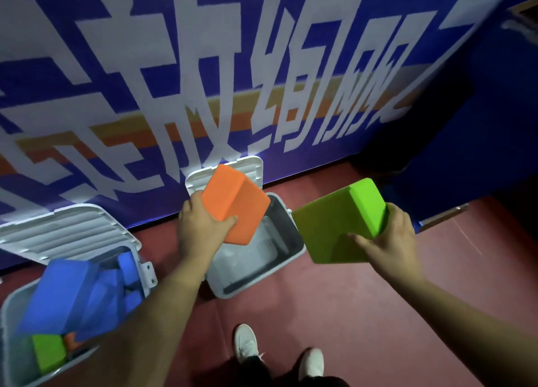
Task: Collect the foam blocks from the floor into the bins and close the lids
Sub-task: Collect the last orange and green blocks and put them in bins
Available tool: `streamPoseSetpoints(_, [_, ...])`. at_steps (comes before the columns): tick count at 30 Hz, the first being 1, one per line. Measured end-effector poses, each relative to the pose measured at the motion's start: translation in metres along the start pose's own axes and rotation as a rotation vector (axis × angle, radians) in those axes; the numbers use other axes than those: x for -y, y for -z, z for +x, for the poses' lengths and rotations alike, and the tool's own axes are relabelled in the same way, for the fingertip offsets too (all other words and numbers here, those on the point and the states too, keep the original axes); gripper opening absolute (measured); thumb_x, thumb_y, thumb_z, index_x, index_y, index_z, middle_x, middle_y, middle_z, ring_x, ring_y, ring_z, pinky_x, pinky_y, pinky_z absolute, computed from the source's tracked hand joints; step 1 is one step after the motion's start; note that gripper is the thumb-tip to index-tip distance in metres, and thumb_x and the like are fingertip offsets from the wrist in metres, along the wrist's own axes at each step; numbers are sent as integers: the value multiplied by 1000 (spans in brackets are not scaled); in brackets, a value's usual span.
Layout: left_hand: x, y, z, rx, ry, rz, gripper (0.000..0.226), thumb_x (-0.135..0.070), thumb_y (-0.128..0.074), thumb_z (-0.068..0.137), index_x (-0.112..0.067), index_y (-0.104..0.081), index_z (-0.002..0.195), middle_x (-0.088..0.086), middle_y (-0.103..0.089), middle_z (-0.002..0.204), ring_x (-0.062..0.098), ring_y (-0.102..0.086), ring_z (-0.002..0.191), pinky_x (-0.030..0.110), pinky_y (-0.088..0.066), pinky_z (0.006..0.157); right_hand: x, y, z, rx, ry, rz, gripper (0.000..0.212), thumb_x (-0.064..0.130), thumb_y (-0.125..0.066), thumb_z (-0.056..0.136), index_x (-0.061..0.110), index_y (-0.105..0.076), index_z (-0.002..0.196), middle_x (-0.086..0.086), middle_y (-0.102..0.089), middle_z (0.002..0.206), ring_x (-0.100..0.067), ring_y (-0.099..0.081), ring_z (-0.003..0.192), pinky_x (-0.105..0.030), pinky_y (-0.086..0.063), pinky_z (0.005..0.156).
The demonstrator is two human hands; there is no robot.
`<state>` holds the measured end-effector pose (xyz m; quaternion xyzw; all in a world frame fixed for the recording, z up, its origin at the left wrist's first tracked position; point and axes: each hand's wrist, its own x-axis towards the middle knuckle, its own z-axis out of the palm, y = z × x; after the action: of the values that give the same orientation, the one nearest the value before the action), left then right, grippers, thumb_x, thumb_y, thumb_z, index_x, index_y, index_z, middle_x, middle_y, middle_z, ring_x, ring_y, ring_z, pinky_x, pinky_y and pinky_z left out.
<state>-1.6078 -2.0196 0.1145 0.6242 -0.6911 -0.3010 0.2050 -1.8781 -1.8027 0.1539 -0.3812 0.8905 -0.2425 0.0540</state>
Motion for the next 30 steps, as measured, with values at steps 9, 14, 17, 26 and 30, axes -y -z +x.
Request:
streamPoseSetpoints(9, [84, -50, 50, -75, 190, 165, 87, -33, -89, 56, -12, -47, 129, 17, -57, 117, 41, -56, 107, 48, -48, 87, 25, -140, 97, 333, 140, -16, 85, 40, -87, 67, 6, -43, 131, -13, -51, 118, -33, -47, 113, -42, -41, 97])
streamPoseSetpoints(14, [136, -101, 62, -60, 420, 128, 81, -36, -82, 62, -9, -42, 128, 18, -53, 122, 38, -51, 114, 48, -46, 94, 35, -240, 136, 500, 219, 13, 83, 41, -87, 65, 6, -45, 128, -13, -52, 115, -30, -46, 111, -40, -41, 95])
streamPoseSetpoints(17, [163, -152, 71, -10, 504, 94, 79, -37, -78, 64, -10, -41, 129, 18, -51, 124, 39, -49, 117, 48, -45, 97, 23, -307, 153, 583, 250, 5, 81, 42, -86, 66, 5, -44, 125, -13, -50, 115, -31, -48, 108, -37, -43, 88])
streamPoseSetpoints(26, [270, -308, 121, 83, 609, 144, 88, -66, -67, 59, -3, -43, 115, 22, -54, 121, 41, -53, 114, 46, -46, 93, -43, -502, 175, 817, 188, -87, 73, 36, -80, 75, 4, -38, 125, -18, -43, 127, -41, -52, 112, -45, -44, 91])
streamPoseSetpoints(30, [322, -373, 141, 87, 602, 253, 100, -81, -38, 52, 0, -43, 112, 22, -52, 117, 39, -50, 111, 45, -42, 92, -59, -581, 184, 823, 75, -63, 70, 34, -81, 74, 3, -38, 120, -20, -44, 128, -42, -52, 115, -45, -42, 95])
